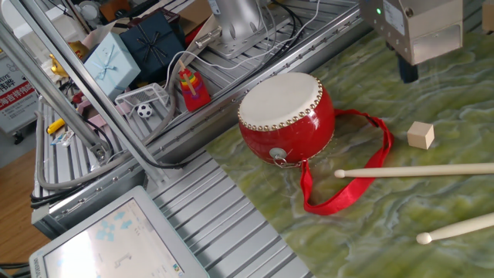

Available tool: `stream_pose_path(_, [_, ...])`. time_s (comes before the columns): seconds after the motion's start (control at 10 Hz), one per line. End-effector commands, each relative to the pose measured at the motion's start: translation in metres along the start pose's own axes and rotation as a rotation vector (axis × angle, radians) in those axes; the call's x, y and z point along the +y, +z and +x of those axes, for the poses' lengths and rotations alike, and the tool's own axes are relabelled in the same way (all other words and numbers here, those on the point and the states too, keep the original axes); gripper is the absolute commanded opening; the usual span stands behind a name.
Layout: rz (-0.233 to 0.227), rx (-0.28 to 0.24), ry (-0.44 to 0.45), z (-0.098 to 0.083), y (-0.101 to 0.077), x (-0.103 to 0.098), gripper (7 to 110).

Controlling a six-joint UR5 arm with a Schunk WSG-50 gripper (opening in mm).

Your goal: Play the drum

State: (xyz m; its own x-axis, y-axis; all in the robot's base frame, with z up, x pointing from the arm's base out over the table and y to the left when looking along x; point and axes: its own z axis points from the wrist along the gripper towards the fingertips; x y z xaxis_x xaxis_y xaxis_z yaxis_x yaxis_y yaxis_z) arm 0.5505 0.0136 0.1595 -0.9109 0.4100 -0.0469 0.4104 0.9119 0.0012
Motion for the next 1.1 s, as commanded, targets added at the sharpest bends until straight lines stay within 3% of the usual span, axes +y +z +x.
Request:
stream_pose_path(0.0, [-0.045,-0.028,-0.004,-0.007,-0.002,0.011,7])
stream_pose_path(0.2, [-0.082,-0.078,-0.027,-0.019,-0.003,0.02,7])
stream_pose_path(0.3, [-0.097,-0.078,-0.035,-0.019,-0.003,0.024,7])
stream_pose_path(0.5, [-0.101,-0.066,-0.042,-0.016,-0.003,0.025,7])
stream_pose_path(0.7, [-0.076,-0.059,-0.024,-0.017,0.001,0.019,7])
stream_pose_path(0.8, [-0.088,-0.051,-0.001,-0.031,0.021,0.023,7])
stream_pose_path(0.9, [-0.113,-0.01,0.035,-0.036,0.044,0.025,7])
stream_pose_path(1.0, [-0.091,0.018,0.06,-0.038,0.065,0.018,7])
